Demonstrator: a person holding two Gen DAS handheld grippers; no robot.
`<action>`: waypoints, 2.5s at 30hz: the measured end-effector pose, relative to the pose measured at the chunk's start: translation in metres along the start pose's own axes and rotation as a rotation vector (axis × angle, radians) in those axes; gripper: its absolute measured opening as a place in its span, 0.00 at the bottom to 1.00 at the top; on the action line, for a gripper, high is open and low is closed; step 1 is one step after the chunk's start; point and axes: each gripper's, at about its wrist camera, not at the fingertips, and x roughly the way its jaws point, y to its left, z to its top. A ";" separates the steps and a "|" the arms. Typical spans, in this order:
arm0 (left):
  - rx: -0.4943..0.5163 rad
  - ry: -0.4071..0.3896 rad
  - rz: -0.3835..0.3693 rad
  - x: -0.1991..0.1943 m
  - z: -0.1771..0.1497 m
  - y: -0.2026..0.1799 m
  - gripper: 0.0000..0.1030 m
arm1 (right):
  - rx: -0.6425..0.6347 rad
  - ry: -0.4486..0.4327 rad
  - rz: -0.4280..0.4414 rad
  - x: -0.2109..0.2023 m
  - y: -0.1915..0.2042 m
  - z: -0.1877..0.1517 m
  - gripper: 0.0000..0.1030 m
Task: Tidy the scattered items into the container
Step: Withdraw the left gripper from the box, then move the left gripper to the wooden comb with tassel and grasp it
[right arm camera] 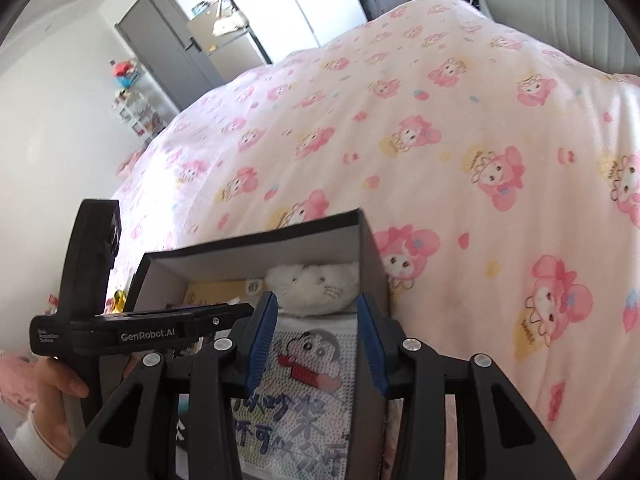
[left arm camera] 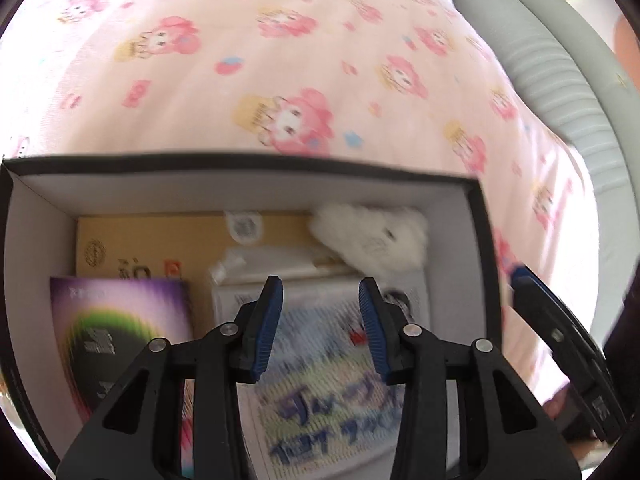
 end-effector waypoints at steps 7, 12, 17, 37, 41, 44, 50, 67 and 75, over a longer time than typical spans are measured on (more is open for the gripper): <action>0.070 0.019 -0.007 0.033 0.013 -0.026 0.38 | 0.054 0.015 -0.071 0.012 -0.014 0.000 0.36; 0.082 0.017 -0.005 0.035 0.018 -0.039 0.38 | 0.083 0.052 -0.064 0.021 -0.024 -0.003 0.37; 0.065 -0.002 -0.060 0.009 0.002 -0.035 0.38 | 0.094 0.059 -0.106 0.023 -0.026 -0.005 0.37; 0.238 -0.176 -0.143 -0.147 -0.122 -0.039 0.47 | -0.110 -0.030 -0.120 -0.091 0.100 -0.068 0.45; 0.172 -0.186 -0.142 -0.169 -0.138 -0.006 0.47 | -0.154 0.002 -0.067 -0.083 0.135 -0.079 0.45; 0.109 -0.212 -0.149 -0.185 -0.148 0.026 0.47 | -0.212 0.023 -0.004 -0.074 0.166 -0.081 0.45; -0.018 -0.273 -0.110 -0.213 -0.167 0.095 0.47 | -0.338 0.097 0.077 -0.039 0.234 -0.088 0.45; -0.607 -0.188 -0.170 -0.109 -0.178 0.342 0.47 | -0.525 0.422 0.192 0.122 0.343 -0.076 0.44; -0.700 -0.222 -0.196 -0.076 -0.158 0.364 0.47 | -0.495 0.512 0.141 0.159 0.335 -0.081 0.44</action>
